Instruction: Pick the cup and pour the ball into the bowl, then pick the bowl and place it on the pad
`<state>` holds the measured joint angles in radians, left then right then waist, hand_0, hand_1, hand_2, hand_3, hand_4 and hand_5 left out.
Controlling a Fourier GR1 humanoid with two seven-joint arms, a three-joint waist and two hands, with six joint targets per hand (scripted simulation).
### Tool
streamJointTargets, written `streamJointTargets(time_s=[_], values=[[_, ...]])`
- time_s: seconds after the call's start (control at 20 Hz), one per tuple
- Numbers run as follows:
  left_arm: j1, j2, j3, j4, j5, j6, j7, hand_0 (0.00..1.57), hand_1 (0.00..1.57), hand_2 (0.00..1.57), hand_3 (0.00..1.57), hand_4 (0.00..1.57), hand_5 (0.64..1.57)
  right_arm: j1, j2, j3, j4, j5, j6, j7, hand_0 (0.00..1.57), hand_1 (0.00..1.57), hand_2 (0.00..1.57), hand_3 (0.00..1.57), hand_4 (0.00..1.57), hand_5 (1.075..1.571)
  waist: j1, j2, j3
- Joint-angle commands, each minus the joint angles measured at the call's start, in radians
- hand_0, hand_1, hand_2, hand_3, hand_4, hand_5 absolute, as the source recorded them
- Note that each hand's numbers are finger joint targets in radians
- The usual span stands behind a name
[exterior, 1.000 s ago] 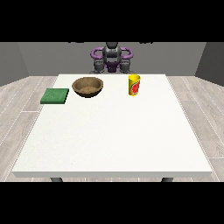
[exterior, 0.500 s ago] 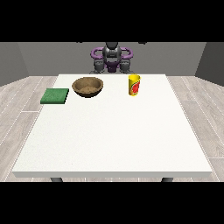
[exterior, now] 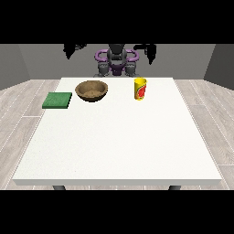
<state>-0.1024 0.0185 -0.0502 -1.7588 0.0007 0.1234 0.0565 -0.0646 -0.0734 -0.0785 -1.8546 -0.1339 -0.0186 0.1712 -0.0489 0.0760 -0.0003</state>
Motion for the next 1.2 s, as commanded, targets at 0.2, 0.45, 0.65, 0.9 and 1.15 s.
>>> streamJointTargets(time_s=[0.2,0.45,0.65,0.9,1.15], values=[[-0.012,0.022,0.066,0.275,-0.028,-0.037,-0.352,0.00,0.00,0.00,0.00,0.36,1.483,-0.063,-0.082,-0.133,0.091,-0.128,0.128,-0.158,0.00,0.00,0.00,0.00,0.68,1.551,-0.048,0.171,0.0000],[-0.086,0.013,0.081,0.493,-0.022,-0.065,-0.426,0.00,0.00,0.00,0.00,0.00,1.451,-0.049,-0.085,-0.134,0.202,-0.088,0.131,-0.186,0.00,0.00,0.00,0.00,0.67,1.559,-0.024,0.098,0.0001],[-0.151,0.023,0.119,0.638,-0.017,-0.072,-0.502,0.00,0.00,0.00,0.00,0.11,1.436,-0.072,-0.123,-0.176,0.271,-0.115,0.167,-0.202,0.00,0.00,0.00,0.00,0.66,1.559,-0.026,0.090,0.0001],[-0.195,0.069,0.176,0.806,0.002,-0.109,-0.605,0.00,0.00,0.00,0.00,0.20,1.420,-0.071,-0.144,-0.198,0.276,-0.152,0.207,-0.214,0.00,0.00,0.00,0.00,0.68,1.563,-0.050,0.099,0.0000],[-0.267,0.008,0.173,0.939,-0.014,-0.035,-0.622,0.00,0.00,0.00,0.00,0.36,1.464,-0.065,-0.133,-0.170,0.326,-0.103,0.194,-0.224,0.00,0.00,0.00,0.00,0.67,1.564,-0.057,0.062,-0.0001]])
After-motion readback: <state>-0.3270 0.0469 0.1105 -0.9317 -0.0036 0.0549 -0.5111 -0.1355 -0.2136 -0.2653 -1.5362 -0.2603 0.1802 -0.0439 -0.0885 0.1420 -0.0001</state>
